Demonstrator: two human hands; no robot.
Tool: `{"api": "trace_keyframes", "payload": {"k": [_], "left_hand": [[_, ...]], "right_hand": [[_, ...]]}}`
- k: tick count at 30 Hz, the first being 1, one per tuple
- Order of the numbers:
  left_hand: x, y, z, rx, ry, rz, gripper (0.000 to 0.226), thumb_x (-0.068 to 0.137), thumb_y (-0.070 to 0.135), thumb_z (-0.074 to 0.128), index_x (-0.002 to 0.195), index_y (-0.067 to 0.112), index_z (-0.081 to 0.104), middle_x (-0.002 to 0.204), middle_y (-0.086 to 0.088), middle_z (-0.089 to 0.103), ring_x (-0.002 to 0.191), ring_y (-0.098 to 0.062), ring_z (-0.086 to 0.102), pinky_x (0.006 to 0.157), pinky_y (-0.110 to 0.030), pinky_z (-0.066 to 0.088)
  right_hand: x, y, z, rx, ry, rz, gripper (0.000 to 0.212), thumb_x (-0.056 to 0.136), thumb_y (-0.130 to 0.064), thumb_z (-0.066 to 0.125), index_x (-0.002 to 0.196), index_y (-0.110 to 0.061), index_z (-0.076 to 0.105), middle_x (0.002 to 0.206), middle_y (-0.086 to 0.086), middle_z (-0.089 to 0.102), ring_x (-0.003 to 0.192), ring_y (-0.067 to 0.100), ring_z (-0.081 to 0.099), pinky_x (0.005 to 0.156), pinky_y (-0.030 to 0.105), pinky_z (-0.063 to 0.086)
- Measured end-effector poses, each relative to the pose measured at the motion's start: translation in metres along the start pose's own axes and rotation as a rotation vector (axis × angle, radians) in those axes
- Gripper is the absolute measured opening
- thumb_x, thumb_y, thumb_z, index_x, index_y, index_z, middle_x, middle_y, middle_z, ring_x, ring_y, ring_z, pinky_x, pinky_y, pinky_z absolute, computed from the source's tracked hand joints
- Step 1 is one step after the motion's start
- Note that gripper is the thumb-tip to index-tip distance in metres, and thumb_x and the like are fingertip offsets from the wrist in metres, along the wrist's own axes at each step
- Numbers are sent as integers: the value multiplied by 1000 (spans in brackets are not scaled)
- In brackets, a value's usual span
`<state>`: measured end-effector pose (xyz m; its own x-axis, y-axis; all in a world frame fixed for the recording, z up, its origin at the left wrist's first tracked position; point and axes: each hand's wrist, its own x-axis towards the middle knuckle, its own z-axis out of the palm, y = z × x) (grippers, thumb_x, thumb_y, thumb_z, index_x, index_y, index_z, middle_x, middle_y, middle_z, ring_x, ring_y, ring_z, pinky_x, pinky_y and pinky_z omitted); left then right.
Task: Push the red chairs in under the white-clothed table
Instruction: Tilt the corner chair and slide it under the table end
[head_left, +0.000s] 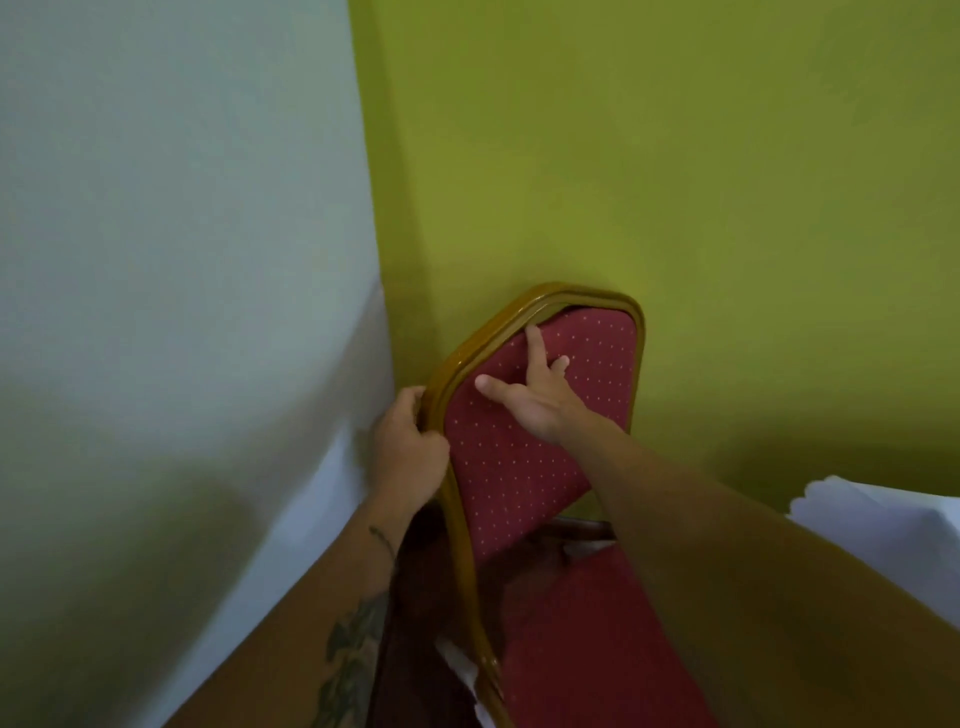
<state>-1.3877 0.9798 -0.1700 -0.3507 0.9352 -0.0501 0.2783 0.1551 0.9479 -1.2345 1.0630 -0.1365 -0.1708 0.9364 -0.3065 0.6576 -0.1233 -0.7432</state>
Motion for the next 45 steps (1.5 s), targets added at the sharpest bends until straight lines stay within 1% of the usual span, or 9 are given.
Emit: {"api": "trace_keyframes", "payload": {"k": [3,10,14,18,22,27,34,39,45], "left_hand": [[-29,-1,-26,-44,78,-90,30,99,15,45,96,38,64,94,11,70,85,-8,63,65,-26,48],[-70,16,-90,99,-37,-295,20,77,34,57,69,30,76,91,-1,75,93,-28,66,89,-42,51],[-50,49,-116,192,-74,-274,44,65,45,51,90,20,77,112,-13,71,102,-34,64,94,-48,51],[-17,93,-118,273,-77,-105,41,70,42,52,87,11,73,104,-16,73,102,-36,66,94,-53,51],[-10,120,-98,485,-203,50,23,73,36,53,80,23,71,108,-6,74,105,-28,63,98,-40,48],[-7,120,-70,611,-341,46,64,84,28,65,143,7,48,146,-14,51,132,-31,48,110,-42,39],[-32,101,-38,656,-400,-3,30,84,18,75,110,8,61,87,-3,61,75,-18,57,59,-30,43],[-71,89,-19,568,-418,-137,43,86,11,69,124,8,49,109,-15,61,97,-35,61,88,-50,55],[-121,85,-11,357,-512,-266,51,89,3,67,134,13,45,124,-14,61,110,-35,61,96,-55,51]], "right_hand": [[-19,-9,19,13,-69,-18,113,76,-76,64,152,-53,-16,165,15,-27,153,44,4,118,56,18],[-76,-25,50,157,-115,-11,109,81,-67,68,152,-55,-13,168,18,-15,153,44,4,118,58,16],[-98,-42,82,203,-21,81,129,76,-59,78,151,-44,-26,165,27,-14,151,48,5,120,58,17],[-98,-54,111,252,39,222,137,76,-55,77,149,-25,-36,163,30,-17,150,51,-3,118,58,16],[-99,-57,132,177,53,265,143,75,-56,79,144,-29,-42,163,27,-21,149,52,-7,113,67,22],[-105,-57,149,149,145,297,143,72,-52,83,148,-29,-36,165,24,-9,150,50,1,108,66,32],[-174,-33,133,176,54,236,141,73,-40,88,153,-32,-28,167,22,-8,152,47,0,115,62,25],[-226,-2,112,119,35,200,134,78,-32,85,155,-30,-25,168,23,-4,151,47,6,117,61,22],[-281,33,106,84,-13,213,130,82,-36,79,151,-34,-31,168,22,-6,152,44,2,117,61,20]]}}
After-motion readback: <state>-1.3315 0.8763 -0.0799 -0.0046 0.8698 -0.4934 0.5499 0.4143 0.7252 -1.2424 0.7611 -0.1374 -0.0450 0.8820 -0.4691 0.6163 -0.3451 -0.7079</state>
